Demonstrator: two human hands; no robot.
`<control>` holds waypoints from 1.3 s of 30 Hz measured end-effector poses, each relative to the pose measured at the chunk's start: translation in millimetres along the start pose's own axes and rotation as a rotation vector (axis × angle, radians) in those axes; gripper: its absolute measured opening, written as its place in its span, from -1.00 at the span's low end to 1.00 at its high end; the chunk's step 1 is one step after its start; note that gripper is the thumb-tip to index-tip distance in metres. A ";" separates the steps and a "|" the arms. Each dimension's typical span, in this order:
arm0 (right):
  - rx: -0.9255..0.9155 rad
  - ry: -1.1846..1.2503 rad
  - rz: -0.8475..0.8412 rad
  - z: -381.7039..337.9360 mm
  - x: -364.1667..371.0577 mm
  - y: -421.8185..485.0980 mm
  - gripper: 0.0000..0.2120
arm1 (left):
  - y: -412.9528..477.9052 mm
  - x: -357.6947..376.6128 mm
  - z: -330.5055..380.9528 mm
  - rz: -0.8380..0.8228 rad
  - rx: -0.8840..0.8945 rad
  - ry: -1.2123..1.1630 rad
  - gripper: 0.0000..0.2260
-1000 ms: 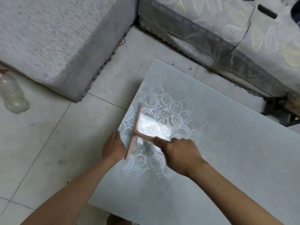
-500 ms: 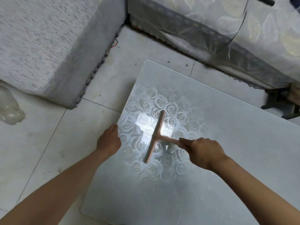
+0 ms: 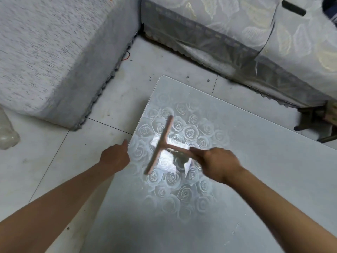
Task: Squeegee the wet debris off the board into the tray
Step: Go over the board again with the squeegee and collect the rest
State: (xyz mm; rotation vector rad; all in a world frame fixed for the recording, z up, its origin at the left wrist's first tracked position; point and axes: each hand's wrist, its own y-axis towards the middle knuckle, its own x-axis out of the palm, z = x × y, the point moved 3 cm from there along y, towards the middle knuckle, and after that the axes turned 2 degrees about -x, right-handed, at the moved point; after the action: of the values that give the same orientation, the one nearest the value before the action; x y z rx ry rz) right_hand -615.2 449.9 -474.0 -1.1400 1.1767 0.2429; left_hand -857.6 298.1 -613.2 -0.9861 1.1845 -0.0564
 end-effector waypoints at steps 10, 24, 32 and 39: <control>-0.141 -0.218 0.093 -15.9 -56.9 24.7 -0.64 | 16.5 -12.1 13.3 -0.020 -0.004 0.111 -0.42; 0.047 -0.229 -0.041 68.3 -70.2 30.4 -0.67 | 41.8 -32.0 44.1 0.035 0.068 0.256 -0.39; -0.220 -0.257 0.123 -12.9 -86.8 98.2 -0.65 | 52.3 -43.7 46.2 0.107 0.045 0.306 -0.45; -0.047 -0.075 -0.008 41.2 -68.7 91.7 -0.60 | 61.9 -46.0 48.6 0.139 0.094 0.337 -0.39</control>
State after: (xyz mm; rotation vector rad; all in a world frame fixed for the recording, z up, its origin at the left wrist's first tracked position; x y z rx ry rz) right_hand -682.2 551.6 -472.9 -1.1671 1.1051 0.3055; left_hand -866.0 388.7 -618.6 -0.8285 1.5427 -0.1717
